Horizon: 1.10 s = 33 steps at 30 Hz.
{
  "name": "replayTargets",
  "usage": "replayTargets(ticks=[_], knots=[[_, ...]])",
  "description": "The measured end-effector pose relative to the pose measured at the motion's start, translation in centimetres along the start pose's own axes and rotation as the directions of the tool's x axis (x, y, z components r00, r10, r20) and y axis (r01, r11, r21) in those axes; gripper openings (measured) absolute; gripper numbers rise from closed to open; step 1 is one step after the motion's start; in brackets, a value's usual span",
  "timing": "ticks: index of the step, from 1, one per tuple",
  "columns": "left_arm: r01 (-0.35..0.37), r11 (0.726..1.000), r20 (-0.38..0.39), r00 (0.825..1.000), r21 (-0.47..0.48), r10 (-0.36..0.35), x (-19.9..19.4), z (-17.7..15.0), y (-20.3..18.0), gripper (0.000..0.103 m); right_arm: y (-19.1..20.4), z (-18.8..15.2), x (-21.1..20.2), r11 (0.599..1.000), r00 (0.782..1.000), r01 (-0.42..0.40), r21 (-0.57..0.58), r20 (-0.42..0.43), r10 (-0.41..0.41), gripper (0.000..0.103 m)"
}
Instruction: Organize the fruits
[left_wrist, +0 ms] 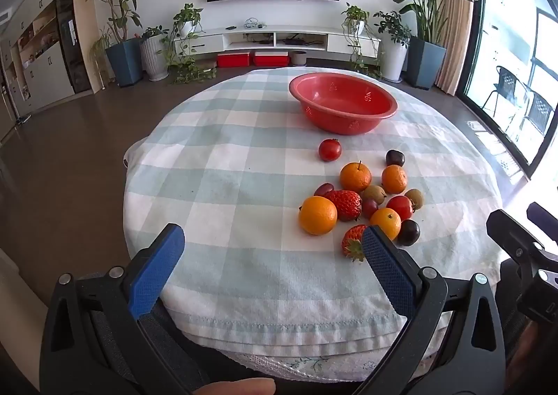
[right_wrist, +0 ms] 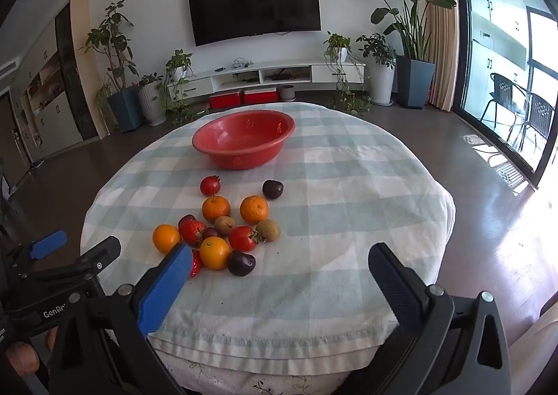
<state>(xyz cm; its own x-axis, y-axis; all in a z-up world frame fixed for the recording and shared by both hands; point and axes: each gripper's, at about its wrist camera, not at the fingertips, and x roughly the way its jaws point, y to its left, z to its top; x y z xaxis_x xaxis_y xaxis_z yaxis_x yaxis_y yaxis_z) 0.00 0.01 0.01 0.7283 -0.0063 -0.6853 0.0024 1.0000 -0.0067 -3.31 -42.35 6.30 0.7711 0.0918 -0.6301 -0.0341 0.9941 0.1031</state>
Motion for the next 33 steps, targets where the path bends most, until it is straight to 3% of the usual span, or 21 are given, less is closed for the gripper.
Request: replayTargets(ticks=[33], knots=[[0.000, 1.000, -0.009, 1.000, -0.001, 0.000, 0.1, -0.1, 0.1, 0.103, 0.3, -0.6, 1.0, 1.000, 1.000, 0.005, -0.004, -0.029, -0.005, 0.103]])
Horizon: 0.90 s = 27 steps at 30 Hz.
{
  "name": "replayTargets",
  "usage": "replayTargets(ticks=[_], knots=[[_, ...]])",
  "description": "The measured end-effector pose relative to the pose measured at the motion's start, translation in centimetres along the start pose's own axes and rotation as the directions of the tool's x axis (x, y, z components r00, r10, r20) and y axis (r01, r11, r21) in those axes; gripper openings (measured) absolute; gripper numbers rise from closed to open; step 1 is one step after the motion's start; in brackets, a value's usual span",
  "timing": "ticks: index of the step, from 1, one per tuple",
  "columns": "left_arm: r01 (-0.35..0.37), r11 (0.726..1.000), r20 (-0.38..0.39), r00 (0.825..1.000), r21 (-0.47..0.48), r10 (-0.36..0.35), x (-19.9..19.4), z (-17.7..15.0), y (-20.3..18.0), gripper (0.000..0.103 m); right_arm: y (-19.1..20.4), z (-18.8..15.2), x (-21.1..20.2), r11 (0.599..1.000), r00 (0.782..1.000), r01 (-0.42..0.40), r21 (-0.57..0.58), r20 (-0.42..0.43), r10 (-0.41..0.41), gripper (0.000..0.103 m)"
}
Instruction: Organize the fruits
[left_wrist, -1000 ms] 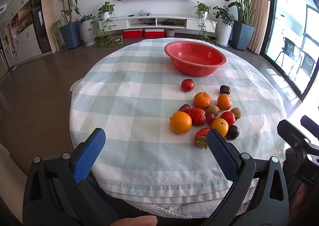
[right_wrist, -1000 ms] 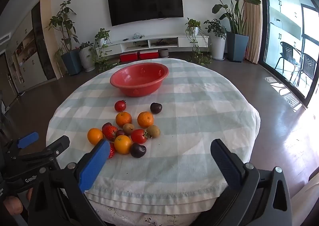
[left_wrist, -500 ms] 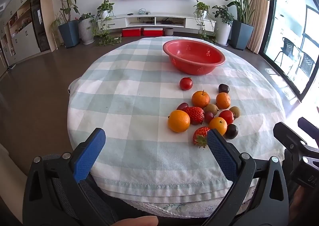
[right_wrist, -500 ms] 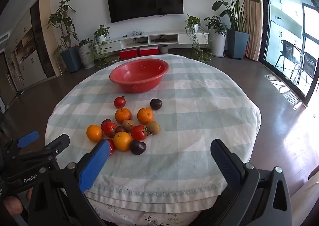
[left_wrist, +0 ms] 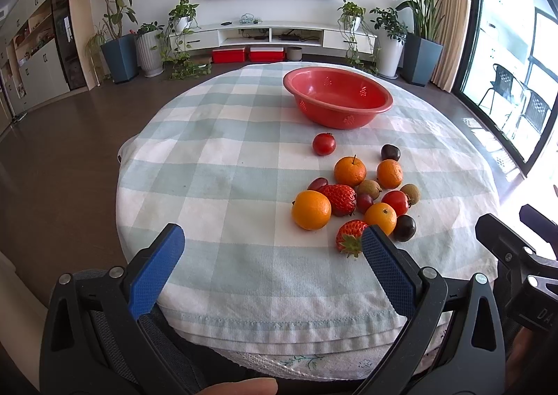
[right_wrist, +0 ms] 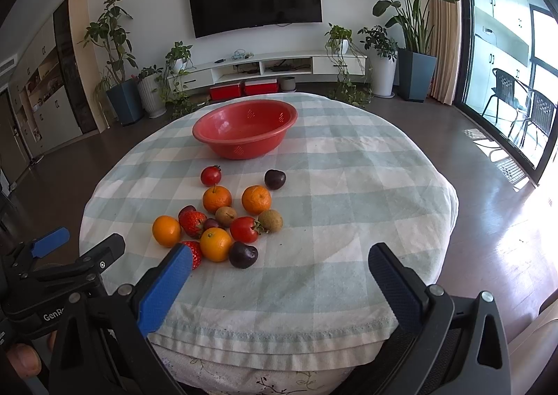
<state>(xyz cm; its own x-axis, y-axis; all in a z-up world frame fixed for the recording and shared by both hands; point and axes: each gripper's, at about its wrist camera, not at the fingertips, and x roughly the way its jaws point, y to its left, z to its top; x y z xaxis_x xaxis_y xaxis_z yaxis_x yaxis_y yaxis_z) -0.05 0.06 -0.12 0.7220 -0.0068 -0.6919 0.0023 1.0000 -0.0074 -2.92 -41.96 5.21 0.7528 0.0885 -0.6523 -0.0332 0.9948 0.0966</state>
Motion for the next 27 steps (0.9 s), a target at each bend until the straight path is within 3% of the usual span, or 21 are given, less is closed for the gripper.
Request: replayTargets(ticks=[27], knots=[[0.001, 1.000, -0.004, 1.000, 0.000, -0.001, 0.26, -0.27, -0.30, 0.103, -0.05, 0.02, 0.16, 1.000, 1.000, -0.002, 0.001, -0.008, 0.002, 0.103]])
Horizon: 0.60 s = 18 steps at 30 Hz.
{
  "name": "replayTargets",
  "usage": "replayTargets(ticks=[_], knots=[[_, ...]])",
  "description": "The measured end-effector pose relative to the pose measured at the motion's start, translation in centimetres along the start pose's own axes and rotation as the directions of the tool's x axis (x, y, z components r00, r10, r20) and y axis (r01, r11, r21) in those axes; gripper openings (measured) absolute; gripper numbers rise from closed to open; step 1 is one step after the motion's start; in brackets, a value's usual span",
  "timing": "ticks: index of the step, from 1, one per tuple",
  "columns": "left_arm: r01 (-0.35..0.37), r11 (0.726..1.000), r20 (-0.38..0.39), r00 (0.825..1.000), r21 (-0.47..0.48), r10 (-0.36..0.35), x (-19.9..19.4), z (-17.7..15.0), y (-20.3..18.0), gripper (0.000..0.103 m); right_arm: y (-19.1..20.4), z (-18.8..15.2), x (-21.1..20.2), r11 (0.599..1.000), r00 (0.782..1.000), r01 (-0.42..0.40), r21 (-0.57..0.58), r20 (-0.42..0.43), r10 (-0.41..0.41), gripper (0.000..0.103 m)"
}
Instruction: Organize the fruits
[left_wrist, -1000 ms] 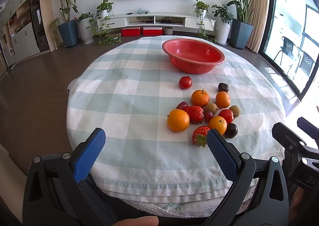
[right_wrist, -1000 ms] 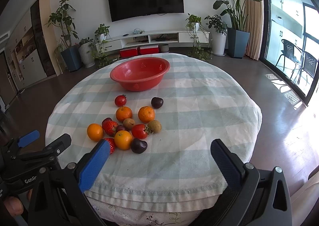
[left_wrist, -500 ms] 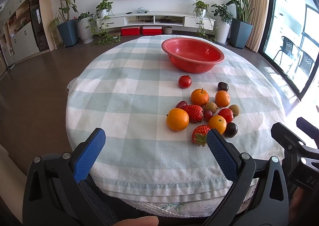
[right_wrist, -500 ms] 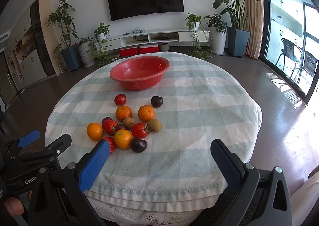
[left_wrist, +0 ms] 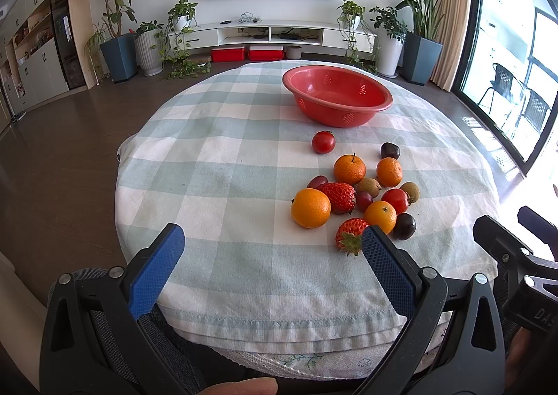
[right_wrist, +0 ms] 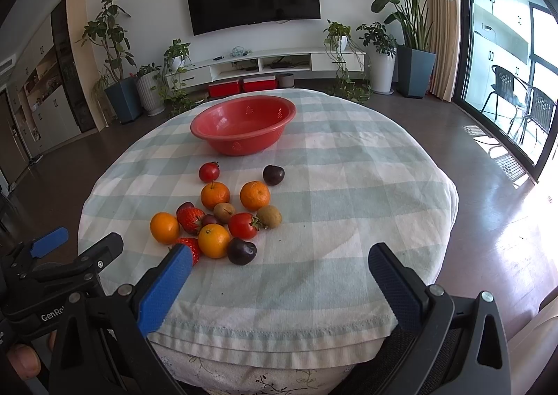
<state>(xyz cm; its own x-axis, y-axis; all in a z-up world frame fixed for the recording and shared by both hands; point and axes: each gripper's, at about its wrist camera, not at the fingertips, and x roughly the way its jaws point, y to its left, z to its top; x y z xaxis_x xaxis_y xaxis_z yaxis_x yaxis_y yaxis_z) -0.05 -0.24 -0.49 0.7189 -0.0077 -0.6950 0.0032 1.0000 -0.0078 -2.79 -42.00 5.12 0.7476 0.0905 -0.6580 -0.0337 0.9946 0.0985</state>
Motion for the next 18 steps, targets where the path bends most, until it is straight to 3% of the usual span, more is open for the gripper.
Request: replayTargets(ticks=[18], knots=[[0.000, 1.000, -0.002, 1.000, 0.000, 0.000, 0.06, -0.03, 0.00, 0.103, 0.02, -0.13, 0.19, 1.000, 1.000, 0.001, 0.003, -0.007, -0.001, 0.103]])
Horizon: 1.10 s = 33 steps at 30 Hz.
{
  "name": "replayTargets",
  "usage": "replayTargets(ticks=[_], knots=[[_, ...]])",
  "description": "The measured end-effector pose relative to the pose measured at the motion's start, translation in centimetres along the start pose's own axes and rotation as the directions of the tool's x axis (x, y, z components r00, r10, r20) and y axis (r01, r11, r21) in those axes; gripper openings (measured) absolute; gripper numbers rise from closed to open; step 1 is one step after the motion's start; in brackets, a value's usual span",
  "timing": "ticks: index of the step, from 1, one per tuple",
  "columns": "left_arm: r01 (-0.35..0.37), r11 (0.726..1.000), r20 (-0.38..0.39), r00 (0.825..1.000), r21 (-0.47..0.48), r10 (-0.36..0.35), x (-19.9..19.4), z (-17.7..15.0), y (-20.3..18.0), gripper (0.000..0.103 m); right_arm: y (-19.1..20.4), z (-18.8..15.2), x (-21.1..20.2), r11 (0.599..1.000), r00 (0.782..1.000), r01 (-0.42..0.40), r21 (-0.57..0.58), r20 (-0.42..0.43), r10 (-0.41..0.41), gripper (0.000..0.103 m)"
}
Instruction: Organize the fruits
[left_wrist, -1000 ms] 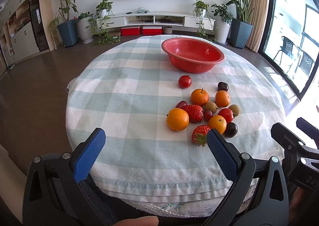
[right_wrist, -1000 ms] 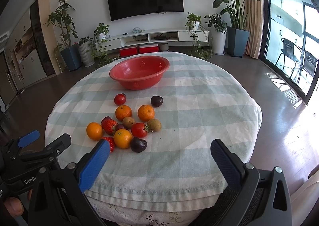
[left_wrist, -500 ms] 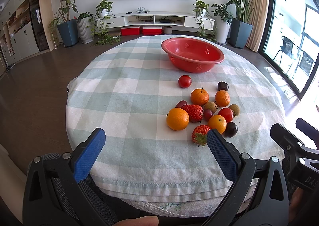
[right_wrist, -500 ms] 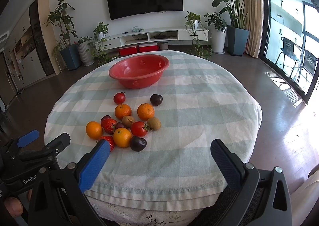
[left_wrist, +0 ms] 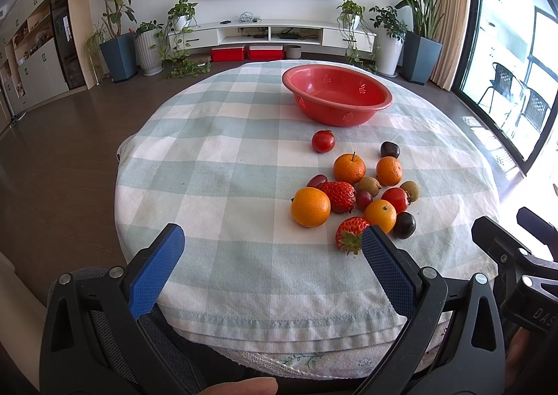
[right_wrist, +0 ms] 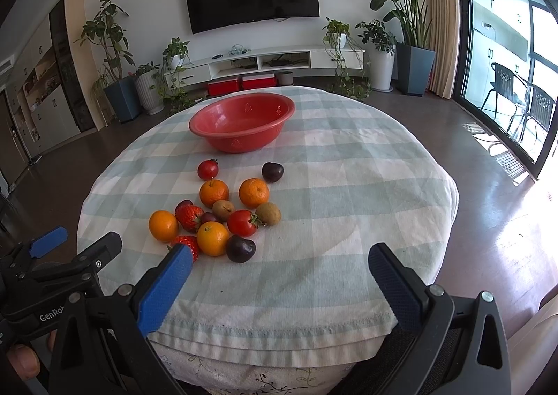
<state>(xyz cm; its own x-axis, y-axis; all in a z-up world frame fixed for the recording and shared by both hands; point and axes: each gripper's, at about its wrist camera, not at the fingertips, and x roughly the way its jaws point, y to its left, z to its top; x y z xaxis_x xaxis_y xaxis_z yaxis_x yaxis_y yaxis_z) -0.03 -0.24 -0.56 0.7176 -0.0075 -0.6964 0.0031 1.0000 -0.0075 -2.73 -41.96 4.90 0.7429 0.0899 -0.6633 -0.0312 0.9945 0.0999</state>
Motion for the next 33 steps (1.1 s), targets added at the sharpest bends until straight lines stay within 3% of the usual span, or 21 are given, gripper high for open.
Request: replayTargets(ticks=[22, 30, 33], knots=[[0.004, 1.000, -0.003, 1.000, -0.002, -0.004, 0.0, 0.1, 0.0, 0.103, 0.0, -0.1, 0.4, 1.000, 1.000, -0.001, 0.003, -0.007, 0.001, 0.103], [0.075, 0.996, 0.006, 0.997, -0.047, -0.074, 0.9, -1.9, -0.3, 0.103, -0.1, -0.4, 0.7, 1.000, 1.000, -0.002, 0.010, -0.011, 0.002, 0.103], [0.141, 0.990, 0.012, 0.990, -0.032, -0.140, 1.0, -1.9, -0.4, 0.103, -0.9, -0.7, 0.6, 1.000, 1.000, 0.001, 0.021, -0.010, 0.000, 0.103]])
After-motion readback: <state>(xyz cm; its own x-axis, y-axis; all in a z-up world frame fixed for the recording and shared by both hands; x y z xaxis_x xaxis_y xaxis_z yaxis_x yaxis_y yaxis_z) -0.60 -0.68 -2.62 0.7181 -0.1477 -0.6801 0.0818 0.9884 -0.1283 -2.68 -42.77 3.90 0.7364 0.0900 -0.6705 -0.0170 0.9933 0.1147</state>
